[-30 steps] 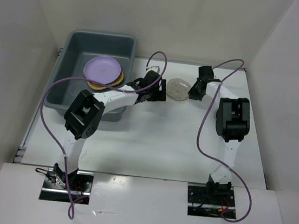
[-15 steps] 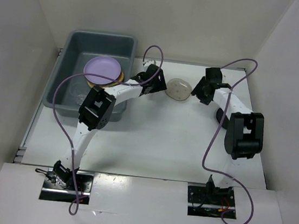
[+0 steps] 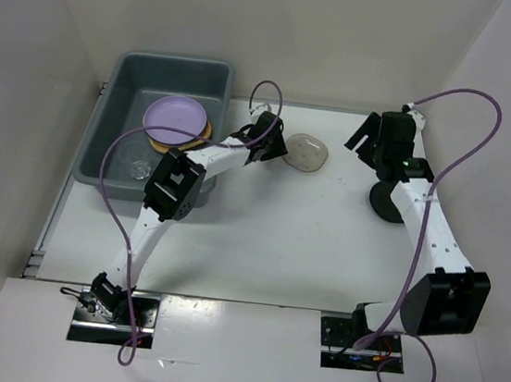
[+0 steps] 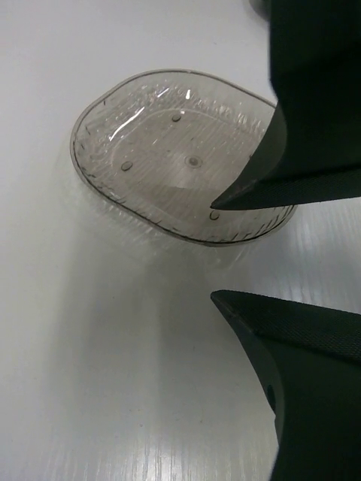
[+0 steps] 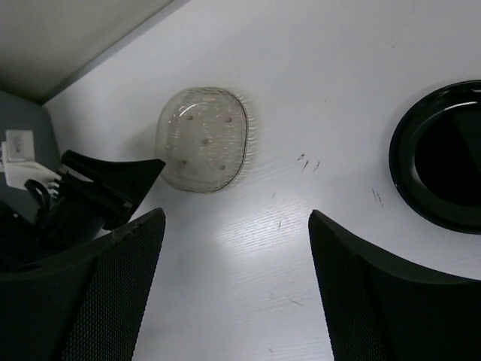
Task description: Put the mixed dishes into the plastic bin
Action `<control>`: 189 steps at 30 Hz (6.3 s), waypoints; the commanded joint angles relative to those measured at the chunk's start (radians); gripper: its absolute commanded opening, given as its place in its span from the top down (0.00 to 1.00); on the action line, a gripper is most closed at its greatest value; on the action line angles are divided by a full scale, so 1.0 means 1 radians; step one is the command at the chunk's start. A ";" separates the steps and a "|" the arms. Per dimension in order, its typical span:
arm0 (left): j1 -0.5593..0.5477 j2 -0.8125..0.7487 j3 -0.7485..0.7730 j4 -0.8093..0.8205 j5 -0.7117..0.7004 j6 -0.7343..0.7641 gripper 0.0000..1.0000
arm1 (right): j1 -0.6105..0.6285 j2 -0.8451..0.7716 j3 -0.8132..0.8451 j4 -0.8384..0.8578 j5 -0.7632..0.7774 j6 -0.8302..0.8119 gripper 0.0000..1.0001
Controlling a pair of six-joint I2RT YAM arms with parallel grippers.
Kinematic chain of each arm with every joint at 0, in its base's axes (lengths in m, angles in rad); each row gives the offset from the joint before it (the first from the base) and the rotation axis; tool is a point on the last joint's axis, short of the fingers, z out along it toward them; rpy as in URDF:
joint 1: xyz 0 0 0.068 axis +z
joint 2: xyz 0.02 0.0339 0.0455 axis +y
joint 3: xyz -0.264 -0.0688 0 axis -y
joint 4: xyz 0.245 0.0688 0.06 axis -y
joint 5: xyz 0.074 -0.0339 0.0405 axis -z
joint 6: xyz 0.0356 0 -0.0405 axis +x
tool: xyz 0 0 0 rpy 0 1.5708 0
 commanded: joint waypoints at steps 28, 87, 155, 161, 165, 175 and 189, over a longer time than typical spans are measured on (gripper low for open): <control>0.007 0.134 0.306 -0.080 0.158 -0.059 1.00 | -0.001 -0.153 -0.095 -0.063 0.093 -0.032 0.17; 0.618 -0.430 -0.145 -0.112 -0.027 0.208 0.09 | -0.001 -0.276 -0.123 -0.101 0.234 -0.059 0.05; -0.022 -0.592 -0.543 0.058 0.295 0.220 0.04 | -0.068 0.581 0.067 -0.121 -0.201 -0.044 1.00; -0.022 -0.543 -0.523 0.067 0.324 0.202 0.04 | -0.055 0.512 0.086 -0.121 -0.335 -0.062 1.00; -0.022 -0.501 -0.504 0.089 0.367 0.161 0.04 | -0.055 0.443 0.118 -0.133 -0.326 -0.062 1.00; -0.086 -0.288 -0.372 0.170 0.525 0.084 0.08 | -0.128 0.276 0.184 -0.187 -0.182 -0.062 0.86; -0.185 -0.096 -0.189 0.196 0.448 0.015 0.25 | -0.302 0.086 0.099 -0.166 -0.134 -0.030 0.66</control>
